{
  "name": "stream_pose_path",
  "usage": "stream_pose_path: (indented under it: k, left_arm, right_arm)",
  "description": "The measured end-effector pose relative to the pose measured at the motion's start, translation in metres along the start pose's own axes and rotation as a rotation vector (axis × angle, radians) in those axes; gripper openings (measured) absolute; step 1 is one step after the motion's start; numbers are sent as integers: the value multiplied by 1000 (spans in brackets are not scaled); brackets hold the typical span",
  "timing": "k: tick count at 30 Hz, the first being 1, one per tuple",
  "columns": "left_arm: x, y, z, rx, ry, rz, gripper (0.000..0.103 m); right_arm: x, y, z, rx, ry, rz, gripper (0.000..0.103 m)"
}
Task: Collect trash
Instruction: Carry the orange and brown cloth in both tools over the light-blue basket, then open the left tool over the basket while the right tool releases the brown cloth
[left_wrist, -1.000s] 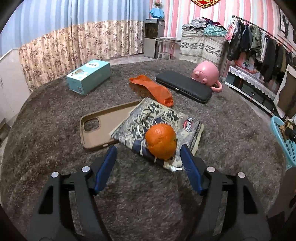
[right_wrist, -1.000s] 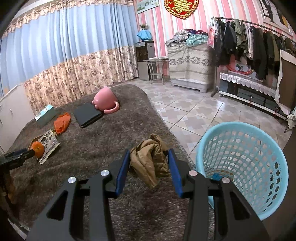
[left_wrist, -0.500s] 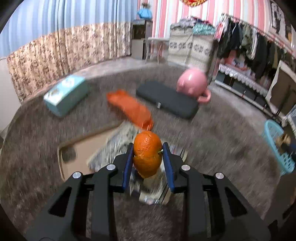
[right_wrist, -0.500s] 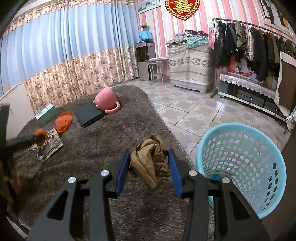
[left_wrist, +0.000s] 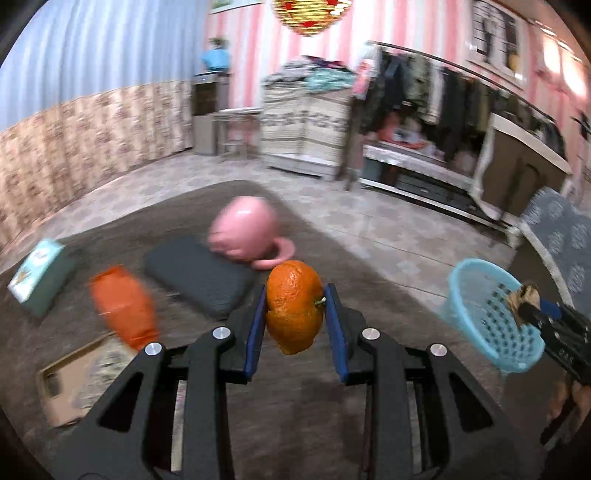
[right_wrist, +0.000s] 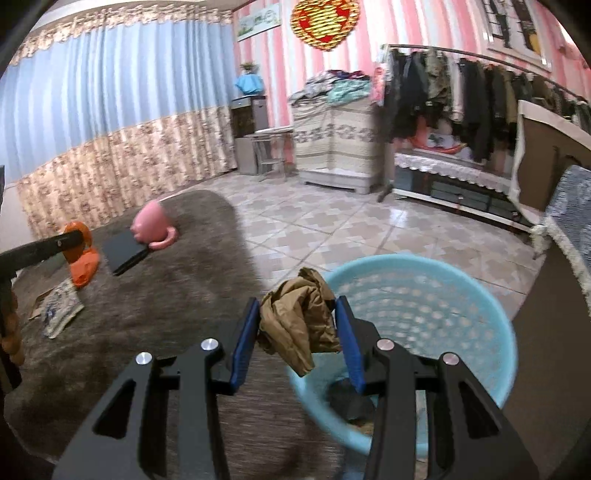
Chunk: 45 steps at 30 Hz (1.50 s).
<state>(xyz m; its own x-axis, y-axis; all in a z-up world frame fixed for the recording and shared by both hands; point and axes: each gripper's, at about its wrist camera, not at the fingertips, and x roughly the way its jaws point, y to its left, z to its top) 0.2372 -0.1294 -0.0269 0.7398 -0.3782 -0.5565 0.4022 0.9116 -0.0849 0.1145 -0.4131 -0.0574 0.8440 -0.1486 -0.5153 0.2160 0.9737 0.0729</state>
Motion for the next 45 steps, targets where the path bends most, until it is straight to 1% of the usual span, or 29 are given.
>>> stream_pose_path:
  k: [4,6,11,16,18,23,25,27,28,29,31,35,37,38,40,45]
  left_arm:
    - [22,-53,-2,80,1,-76,30]
    - [30,-73,-4,108,0,-109,30]
    - [54,-126,-8,158,-7,-194,30]
    - [70,-181,-16,225,-16,-263,30]
    - [76,-198,-20,233,-4,-288,30]
    - [94,-230,-25,263,16,-336,30]
    - [101,-236,-28,273,28,-343,31]
    - [106,-240,-28,278,39,-344,35]
    - [107,-240,-28,278,34,-331,43]
    - [108,-241,-26,276,29,-322,58]
    - [103,-236,-21,256,-4,-302,71]
    - [94,-218,-11,235,-45,-259,82]
    - [89,-209,-6,217,-62,-230,93]
    - [86,-203,-5,205,-73,-212,95]
    - [83,-192,-3,190,-82,-197,97]
    - [79,-171,-6,178,-66,-158,97]
  right_arm:
    - [-9,-35,2,34,-16,-78,42]
    - [-15,-48,2,44,-26,-111,42]
    - [-27,-76,-2,62,-47,-203,42]
    - [-27,-94,-9,80,-45,-247,42]
    - [-25,-100,-11,87,-35,-253,42]
    - [-18,-108,-13,109,-19,-251,42]
    - [-17,-109,-15,111,-16,-253,42]
    - [-17,-110,-17,113,-15,-253,42]
    - [-16,-110,-17,112,-15,-253,42]
    - [-17,-110,-18,112,-15,-253,42]
    - [-17,-108,-19,109,-14,-252,42]
    - [-14,-102,-21,107,-11,-249,42]
    - [-12,-100,-21,105,-10,-248,42]
    - [-11,-100,-21,105,-9,-246,42]
    - [-7,-99,-22,109,-3,-240,42]
    - [4,-93,-20,117,-3,-233,43]
